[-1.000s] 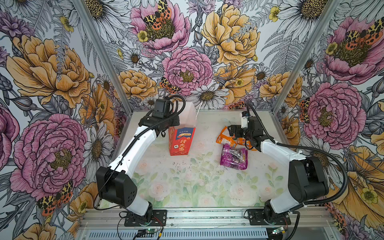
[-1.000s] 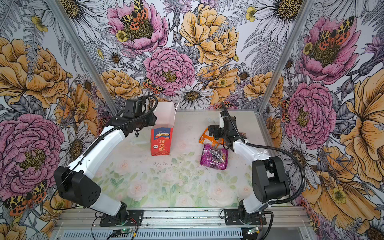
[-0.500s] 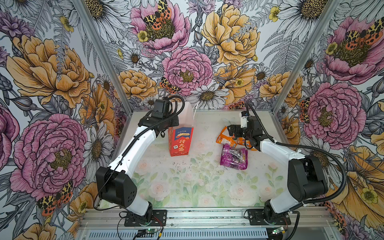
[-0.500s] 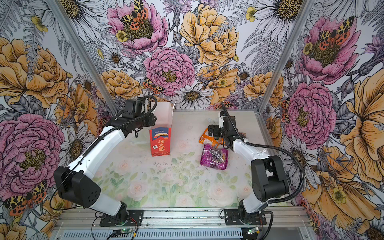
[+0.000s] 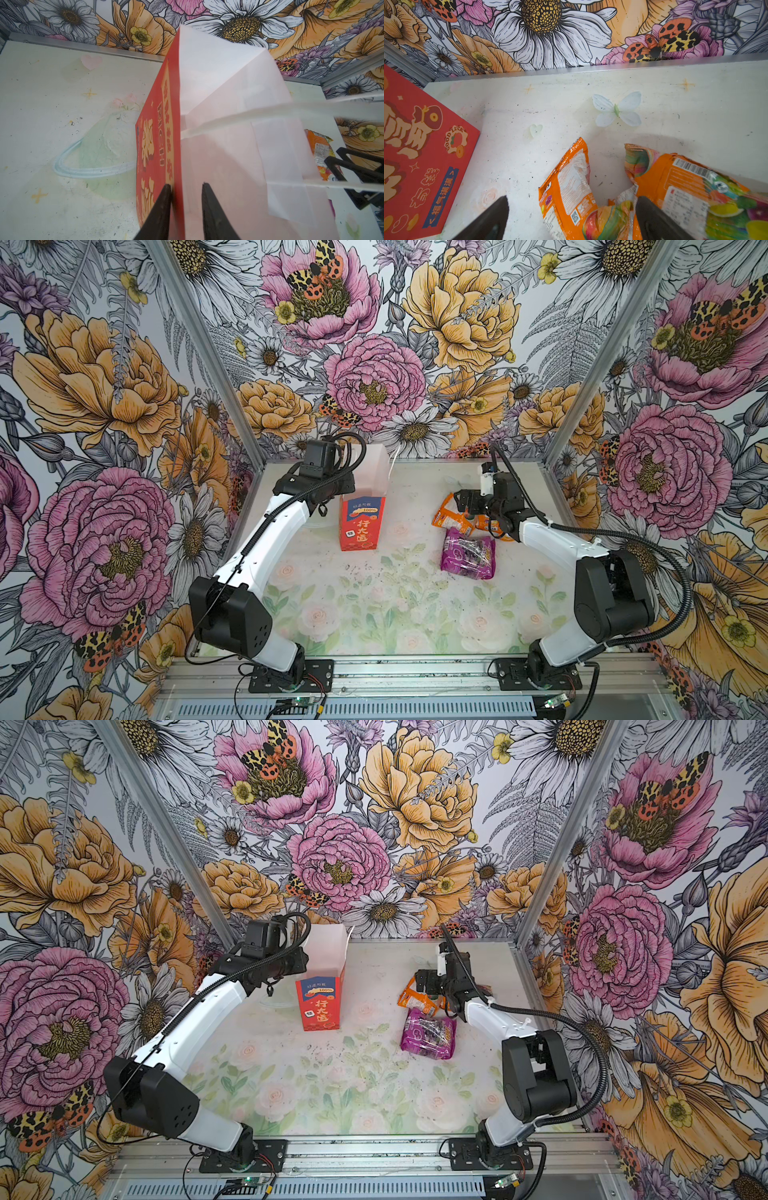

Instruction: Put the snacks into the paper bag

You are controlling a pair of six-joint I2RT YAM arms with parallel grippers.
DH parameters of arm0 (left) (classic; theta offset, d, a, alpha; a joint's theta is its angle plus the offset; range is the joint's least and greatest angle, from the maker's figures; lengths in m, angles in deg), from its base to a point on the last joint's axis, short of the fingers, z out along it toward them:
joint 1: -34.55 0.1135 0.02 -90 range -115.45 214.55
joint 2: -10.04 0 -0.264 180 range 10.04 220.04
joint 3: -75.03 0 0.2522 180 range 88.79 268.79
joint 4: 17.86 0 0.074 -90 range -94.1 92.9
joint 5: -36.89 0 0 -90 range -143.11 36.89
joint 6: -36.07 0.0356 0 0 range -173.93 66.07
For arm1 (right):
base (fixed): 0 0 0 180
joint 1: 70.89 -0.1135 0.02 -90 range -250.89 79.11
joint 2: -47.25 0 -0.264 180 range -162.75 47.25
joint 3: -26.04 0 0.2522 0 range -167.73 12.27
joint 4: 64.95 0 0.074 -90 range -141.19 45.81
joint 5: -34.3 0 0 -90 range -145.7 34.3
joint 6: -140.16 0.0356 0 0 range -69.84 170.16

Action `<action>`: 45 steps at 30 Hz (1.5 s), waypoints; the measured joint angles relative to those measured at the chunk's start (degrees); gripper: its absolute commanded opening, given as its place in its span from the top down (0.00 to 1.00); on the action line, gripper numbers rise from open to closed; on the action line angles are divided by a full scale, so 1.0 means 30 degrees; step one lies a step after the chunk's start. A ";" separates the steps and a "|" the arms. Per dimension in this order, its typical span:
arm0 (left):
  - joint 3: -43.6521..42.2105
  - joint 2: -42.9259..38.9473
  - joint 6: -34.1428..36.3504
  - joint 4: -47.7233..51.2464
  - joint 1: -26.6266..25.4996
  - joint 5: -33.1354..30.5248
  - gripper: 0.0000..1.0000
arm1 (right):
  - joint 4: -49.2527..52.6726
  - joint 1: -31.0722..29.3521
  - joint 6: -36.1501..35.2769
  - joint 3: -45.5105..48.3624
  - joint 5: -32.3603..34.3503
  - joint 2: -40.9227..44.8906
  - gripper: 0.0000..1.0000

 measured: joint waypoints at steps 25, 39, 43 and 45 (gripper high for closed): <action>-0.0546 0.0000 -0.0590 -0.1086 0.1144 0.3861 1.00 | 0.0015 -0.0124 -0.0007 -0.0036 0.0000 -0.0175 0.04; -0.0546 0.1479 -0.2317 -0.4707 0.1246 0.8808 1.00 | 0.1064 -0.0124 -0.0029 -0.0117 0.0022 -0.0131 0.03; -0.0087 0.2514 -0.2514 -0.5042 0.1217 0.9493 1.00 | 0.1800 -0.0124 -0.0073 -0.0160 0.0073 0.0131 0.03; -0.0015 0.2820 -0.2594 -0.5173 0.1129 0.9515 1.00 | 0.2142 -0.0124 -0.0182 -0.0182 0.0087 0.0372 0.03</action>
